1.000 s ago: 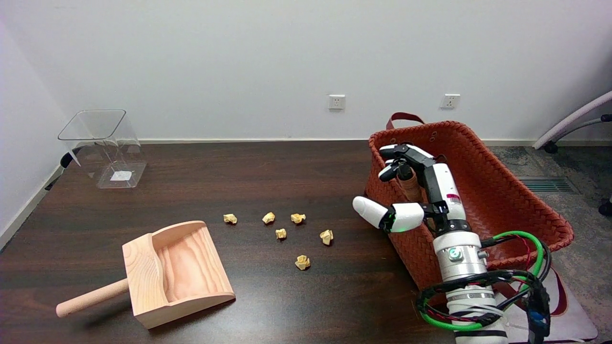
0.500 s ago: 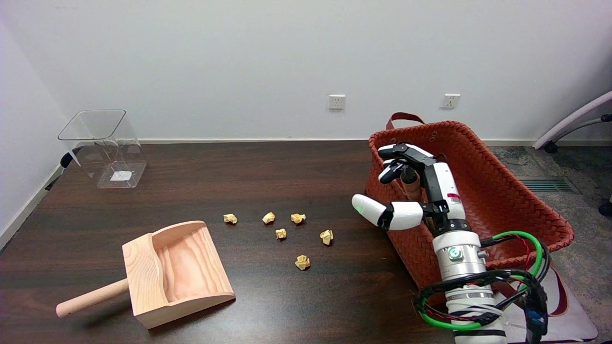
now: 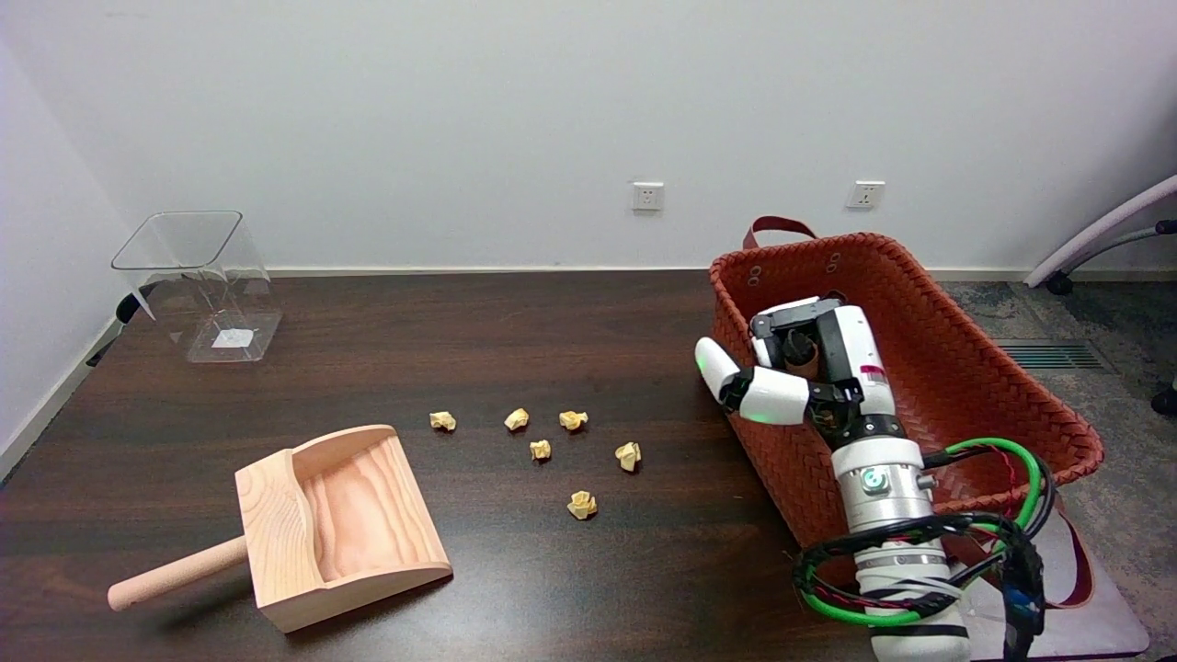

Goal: Pick up the broom.

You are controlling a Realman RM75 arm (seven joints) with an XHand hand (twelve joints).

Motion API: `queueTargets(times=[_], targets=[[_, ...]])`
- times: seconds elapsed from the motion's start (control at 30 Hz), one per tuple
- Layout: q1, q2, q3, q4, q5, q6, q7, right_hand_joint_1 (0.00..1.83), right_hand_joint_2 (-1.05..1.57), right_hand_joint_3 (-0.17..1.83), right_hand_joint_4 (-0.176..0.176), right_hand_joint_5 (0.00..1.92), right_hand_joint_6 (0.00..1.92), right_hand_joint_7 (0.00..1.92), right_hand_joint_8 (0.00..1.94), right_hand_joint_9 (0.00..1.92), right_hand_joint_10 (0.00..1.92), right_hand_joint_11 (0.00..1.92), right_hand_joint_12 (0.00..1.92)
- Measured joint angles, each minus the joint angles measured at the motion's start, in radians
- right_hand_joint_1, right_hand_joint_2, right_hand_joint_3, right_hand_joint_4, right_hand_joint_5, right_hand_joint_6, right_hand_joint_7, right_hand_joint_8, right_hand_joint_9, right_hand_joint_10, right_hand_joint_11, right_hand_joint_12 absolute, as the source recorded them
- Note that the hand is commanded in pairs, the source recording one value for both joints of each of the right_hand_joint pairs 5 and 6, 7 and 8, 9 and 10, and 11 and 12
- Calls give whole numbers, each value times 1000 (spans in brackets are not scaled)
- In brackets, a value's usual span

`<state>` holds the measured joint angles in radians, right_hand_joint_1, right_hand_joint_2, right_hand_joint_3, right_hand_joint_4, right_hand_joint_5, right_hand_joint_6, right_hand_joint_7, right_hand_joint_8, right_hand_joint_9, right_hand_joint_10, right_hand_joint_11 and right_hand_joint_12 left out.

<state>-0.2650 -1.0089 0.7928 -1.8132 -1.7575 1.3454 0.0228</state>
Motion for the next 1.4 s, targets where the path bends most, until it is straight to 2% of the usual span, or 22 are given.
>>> queueTargets(times=[0.13,0.2,0.27,0.3,0.43,0.53,0.63,1.13,1.4], targets=[[7,1,0,5,0,0,1,1021,122,962,0,1920,1920,1920,1920,1920,1920,1920,1920],[10,1,0,7,0,0,2,1056,187,868,0,1920,1920,1920,1920,1920,1920,1920,1920],[13,2,0,8,0,0,2,1112,458,763,0,1920,1920,1920,1920,1920,1920,1920,1920],[14,2,0,8,0,0,3,1142,640,775,0,1920,1920,1920,1920,1920,1920,1920,1920],[19,3,0,10,0,0,3,1189,1091,726,0,1920,1920,1920,1920,1920,1920,1920,1920],[23,4,1,12,0,0,2,1181,1366,728,0,1920,1920,1920,1920,1920,1920,1920,1920],[27,5,3,14,0,-1,1,1150,1489,748,0,1920,1920,1920,1920,1920,1920,1920,1920],[38,11,49,15,0,-19,-10,1187,1571,778,0,1920,1920,1920,1920,1920,1920,1920,1920],[53,17,118,-10,0,-82,-112,1204,1571,736,0,1920,1920,1920,1920,1920,1920,1920,1920]])
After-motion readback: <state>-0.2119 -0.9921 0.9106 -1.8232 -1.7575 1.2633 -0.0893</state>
